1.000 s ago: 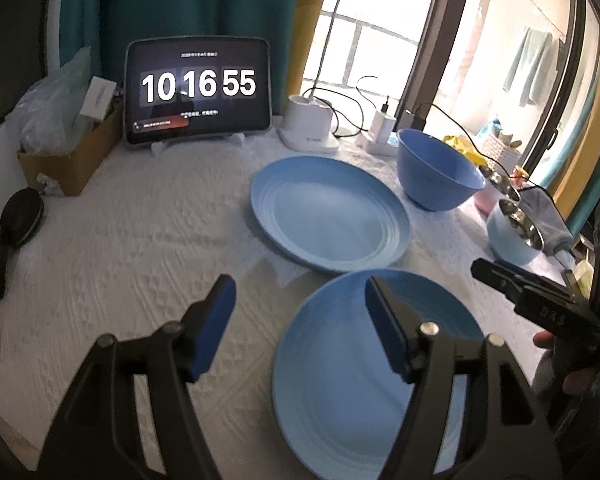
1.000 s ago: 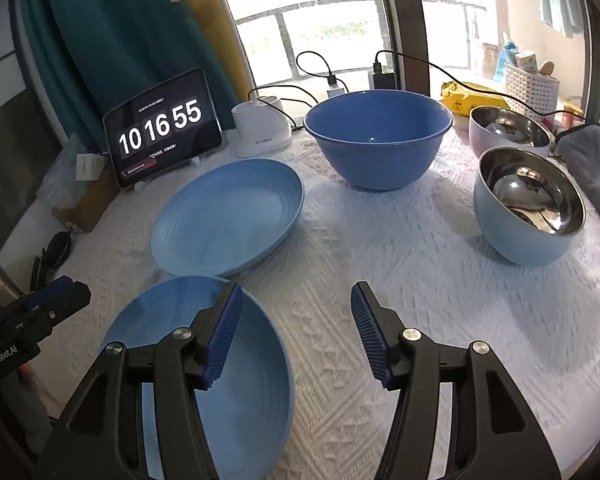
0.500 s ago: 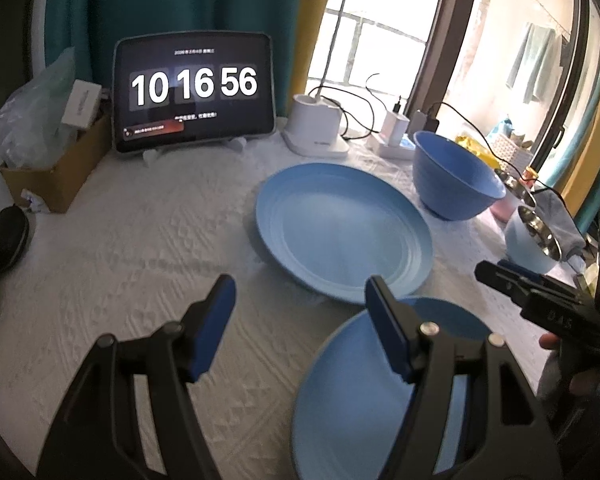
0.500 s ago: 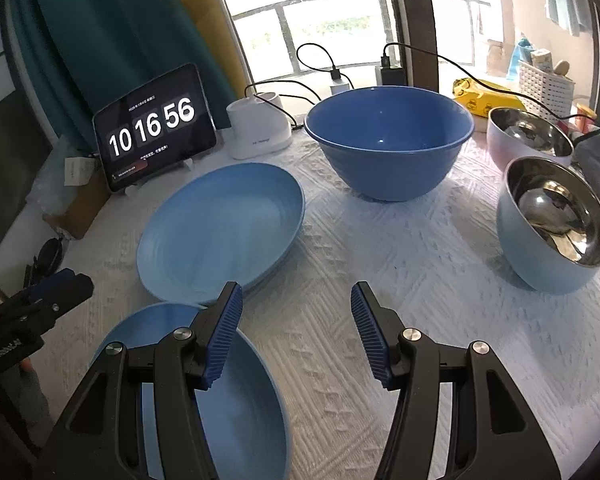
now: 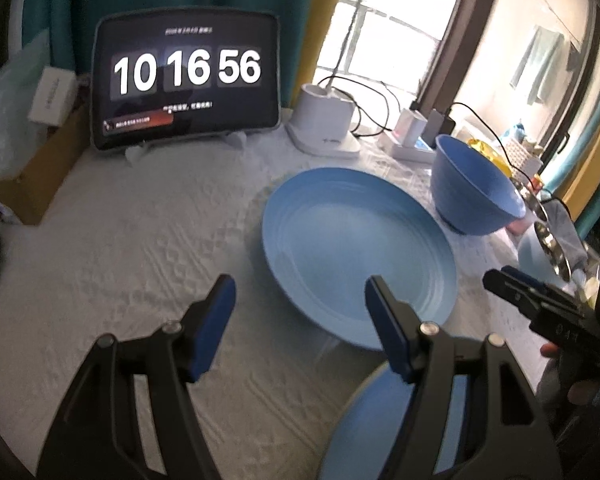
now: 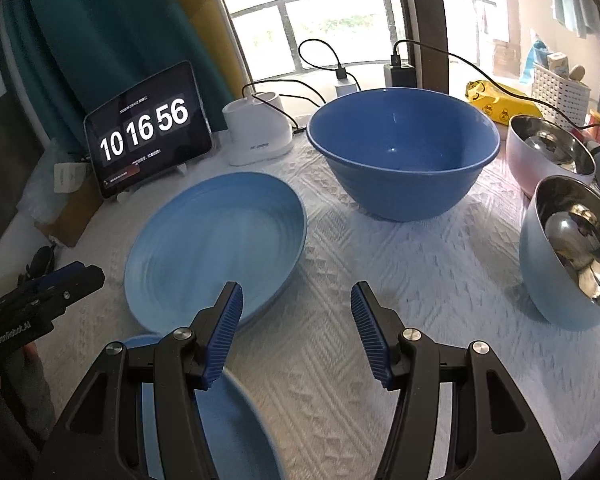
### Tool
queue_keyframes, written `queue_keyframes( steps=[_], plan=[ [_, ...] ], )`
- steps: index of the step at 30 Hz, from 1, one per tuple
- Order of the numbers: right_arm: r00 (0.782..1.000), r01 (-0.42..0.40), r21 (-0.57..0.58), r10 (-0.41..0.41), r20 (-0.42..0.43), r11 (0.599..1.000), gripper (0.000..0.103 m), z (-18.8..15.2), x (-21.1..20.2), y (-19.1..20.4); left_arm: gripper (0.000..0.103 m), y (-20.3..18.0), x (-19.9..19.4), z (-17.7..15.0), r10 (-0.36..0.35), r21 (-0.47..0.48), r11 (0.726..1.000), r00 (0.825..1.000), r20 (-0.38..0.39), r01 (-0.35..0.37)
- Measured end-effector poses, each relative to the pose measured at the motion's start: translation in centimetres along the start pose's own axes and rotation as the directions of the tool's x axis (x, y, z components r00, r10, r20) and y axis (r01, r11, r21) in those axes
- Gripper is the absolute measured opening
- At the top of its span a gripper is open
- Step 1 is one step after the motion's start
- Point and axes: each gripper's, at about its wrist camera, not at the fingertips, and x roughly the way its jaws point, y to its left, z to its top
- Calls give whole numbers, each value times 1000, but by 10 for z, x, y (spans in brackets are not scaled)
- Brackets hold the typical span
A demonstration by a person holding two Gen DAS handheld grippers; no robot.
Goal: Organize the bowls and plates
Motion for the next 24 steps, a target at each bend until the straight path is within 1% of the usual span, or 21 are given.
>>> queue_keyframes(
  steps=[3, 6, 16, 20, 24],
  plan=[
    [1000, -4, 1, 4, -5, 1000, 60, 3, 6, 0, 68, 2, 6, 6, 8, -1, 1000, 1000, -6, -8],
    [1000, -12, -3, 12, -5, 1000, 60, 6, 11, 0, 68, 4, 12, 10, -1, -6, 1000, 1000, -14, 0],
    [999, -38, 2, 38, -28, 999, 60, 13, 30, -8, 68, 7, 41, 13, 2, -11, 1000, 996, -89, -3],
    [998, -49, 1, 49, -37, 999, 60, 16, 35, -9, 68, 4, 50, 13, 37, 9, 999, 993, -113, -36],
    [997, -55, 3, 55, -52, 998, 60, 18, 40, -9, 68, 2, 54, 14, 56, 22, 998, 991, -118, -54]
  ],
)
